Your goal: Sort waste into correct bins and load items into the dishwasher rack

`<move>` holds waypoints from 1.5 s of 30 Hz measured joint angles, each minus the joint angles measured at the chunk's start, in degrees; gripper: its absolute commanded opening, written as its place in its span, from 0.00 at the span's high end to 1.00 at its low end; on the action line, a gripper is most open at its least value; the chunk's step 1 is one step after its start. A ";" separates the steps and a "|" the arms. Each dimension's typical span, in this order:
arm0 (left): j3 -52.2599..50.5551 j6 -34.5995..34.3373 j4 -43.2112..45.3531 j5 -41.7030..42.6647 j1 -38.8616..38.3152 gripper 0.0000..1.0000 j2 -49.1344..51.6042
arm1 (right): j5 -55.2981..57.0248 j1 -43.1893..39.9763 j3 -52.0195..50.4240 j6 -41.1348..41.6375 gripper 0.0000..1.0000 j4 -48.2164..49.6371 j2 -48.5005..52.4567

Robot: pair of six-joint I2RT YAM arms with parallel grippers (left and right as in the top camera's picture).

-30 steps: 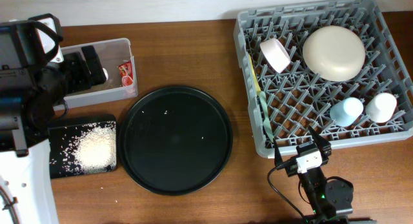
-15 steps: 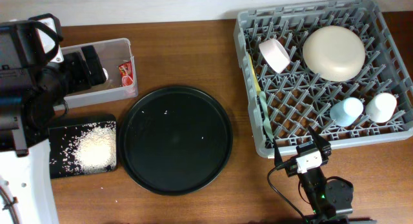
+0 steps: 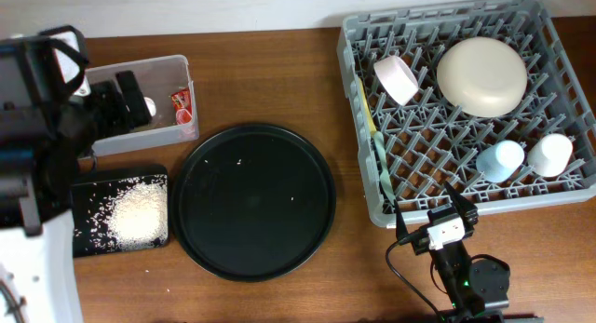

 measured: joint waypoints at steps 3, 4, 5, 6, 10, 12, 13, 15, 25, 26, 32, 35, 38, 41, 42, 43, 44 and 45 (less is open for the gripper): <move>-10.80 0.00 12.02 0.20 0.00 0.01 -6.99 | -0.02 0.00 0.00 0.00 0.02 -0.02 -0.02; -15.32 0.00 15.61 0.48 0.00 0.01 -9.92 | -0.09 0.00 0.00 0.00 0.02 0.00 -0.02; -23.34 0.26 21.44 1.09 0.00 0.01 -15.04 | -0.17 0.00 0.00 0.02 0.02 0.00 0.00; -28.28 0.63 24.85 1.36 0.00 0.01 -18.08 | -0.17 0.00 0.00 0.02 0.02 0.00 -0.07; -48.30 2.69 38.32 2.34 0.00 0.01 -29.66 | -0.20 0.00 0.00 0.02 0.02 0.00 -0.11; -58.47 4.11 44.04 3.30 0.00 0.00 -35.32 | -0.20 0.00 0.00 0.07 0.02 0.00 -0.11; -63.36 4.55 46.90 3.91 0.00 0.01 -38.23 | -0.20 0.00 0.00 0.02 0.02 0.02 -0.15; -71.58 5.29 50.21 5.31 0.00 0.00 -44.02 | -0.20 0.00 0.00 0.04 0.02 0.02 -0.22; -98.07 7.28 59.41 7.91 0.00 0.01 -73.83 | -0.20 0.00 0.00 0.02 0.02 0.00 -0.26; -99.82 7.48 60.22 7.98 0.00 0.01 -75.80 | -0.20 0.00 0.00 0.00 0.02 -0.02 -0.26; -108.26 7.72 63.58 8.35 -0.02 0.01 -77.61 | -0.22 0.00 0.00 0.02 0.02 0.00 -0.33; -108.50 7.72 63.80 8.33 -0.13 0.01 -77.72 | -0.22 0.00 0.00 0.02 0.02 0.00 -0.33; -108.50 7.72 63.89 8.35 -0.28 0.01 -77.79 | -0.22 0.00 0.00 0.02 0.02 0.00 -0.33; -108.56 7.72 65.85 8.35 -0.28 0.01 -77.79 | -0.20 0.00 0.00 0.02 0.02 0.00 -0.33; -108.56 7.69 66.62 8.35 -0.28 0.01 -77.79 | -0.22 0.00 0.00 0.04 0.02 0.00 -0.33; -108.56 7.72 67.36 8.35 -0.28 0.01 -77.79 | -0.22 0.00 0.00 0.02 0.02 0.00 -0.33; -108.56 7.72 67.32 8.35 -0.31 0.01 -77.79 | -0.22 0.00 0.00 0.00 0.02 0.00 -0.33; -108.56 7.72 66.95 8.35 -0.28 0.01 -77.79 | -0.22 0.00 0.00 0.04 0.02 0.00 -0.33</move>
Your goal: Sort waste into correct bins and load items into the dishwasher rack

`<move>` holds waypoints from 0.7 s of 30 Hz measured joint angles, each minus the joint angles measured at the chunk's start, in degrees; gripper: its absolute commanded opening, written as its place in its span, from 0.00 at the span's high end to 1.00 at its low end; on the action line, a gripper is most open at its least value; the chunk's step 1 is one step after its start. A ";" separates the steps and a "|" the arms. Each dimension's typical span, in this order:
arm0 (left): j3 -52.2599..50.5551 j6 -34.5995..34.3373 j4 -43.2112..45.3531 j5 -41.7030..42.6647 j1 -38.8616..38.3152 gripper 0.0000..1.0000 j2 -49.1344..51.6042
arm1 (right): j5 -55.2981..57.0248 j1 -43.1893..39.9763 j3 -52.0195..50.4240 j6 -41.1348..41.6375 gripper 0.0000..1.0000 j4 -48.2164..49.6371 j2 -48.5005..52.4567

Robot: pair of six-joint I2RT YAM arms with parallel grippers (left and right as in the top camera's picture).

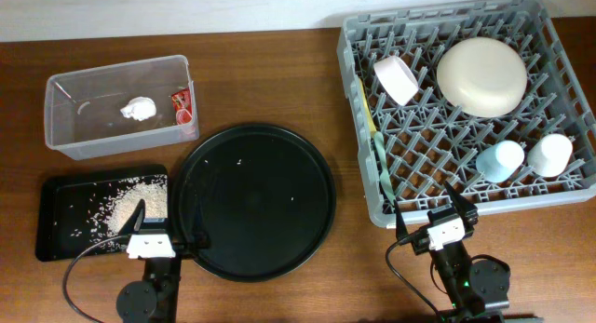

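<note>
The clear plastic bin (65, 141) at the far left holds a white crumpled piece (138, 109) and a red packet (180, 103). The grey dishwasher rack (372, 209) on the right carries a pinkish bowl (398, 78), a large cream bowl (481, 75), a light blue cup (500, 159) and a white cup (550, 154). My left gripper (168, 226) stands open at the near edge, over the gap between the rice tray and the round tray. My right gripper (434, 209) is open just in front of the rack's near wall. Neither holds anything.
A small black rectangular tray (60, 221) with spilled rice (126, 207) lies at the near left. A big round black tray (256, 202) with a few crumbs fills the middle. Green-yellow utensils (379, 160) stand along the rack's left side.
My left arm was over the clear bin at the far left and now rests at the table's near edge, open. The white crumpled piece now lies uncovered in the bin. The right arm has not moved.
</note>
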 measured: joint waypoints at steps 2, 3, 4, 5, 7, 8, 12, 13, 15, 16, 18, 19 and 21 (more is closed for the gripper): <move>0.00 0.00 -1.97 0.00 -0.02 0.01 -0.04 | 0.00 0.00 0.00 -0.02 0.02 0.00 0.00; -0.04 0.00 -2.97 -0.02 -0.04 0.01 -0.04 | 0.00 0.00 0.00 -0.04 0.02 0.00 0.00; -0.04 -0.02 -2.99 0.00 -0.07 0.01 -0.04 | 0.00 0.00 0.00 0.00 0.02 0.00 0.00; -0.04 0.00 -2.99 0.00 -0.07 0.01 -0.04 | 0.00 0.00 0.00 -0.02 0.02 0.00 0.00; -0.04 0.00 -3.02 0.00 -0.07 0.01 -0.04 | 0.02 0.00 0.00 -0.04 0.02 0.00 0.00; -0.04 0.00 -3.02 0.00 -0.07 0.01 -0.04 | 0.00 0.00 0.00 -0.02 0.02 0.00 0.00; -0.07 0.00 -3.02 0.00 -0.07 0.01 -0.04 | 0.00 0.00 0.00 -0.04 0.02 0.00 0.00; -0.04 -0.02 -3.02 0.00 -0.07 0.01 -0.04 | 0.00 0.00 0.00 -0.02 0.02 0.00 0.00; -0.04 0.00 -2.99 0.00 -0.07 0.01 -0.04 | 0.00 0.00 0.00 -0.02 0.02 0.00 0.00; -0.04 0.00 -2.99 0.00 -0.07 0.01 -0.04 | 0.00 0.00 0.00 -0.02 0.02 0.00 0.00; -0.07 0.00 -2.99 0.00 -0.07 0.01 -0.04 | 0.00 0.00 0.00 -0.02 0.02 0.00 0.00; -0.07 0.00 -2.99 0.00 -0.07 0.01 -0.04 | 0.00 0.00 0.00 -0.02 0.02 0.00 0.00; -0.07 0.00 -3.02 0.00 -0.07 0.01 -0.04 | 0.00 0.00 0.00 0.00 0.02 0.00 0.00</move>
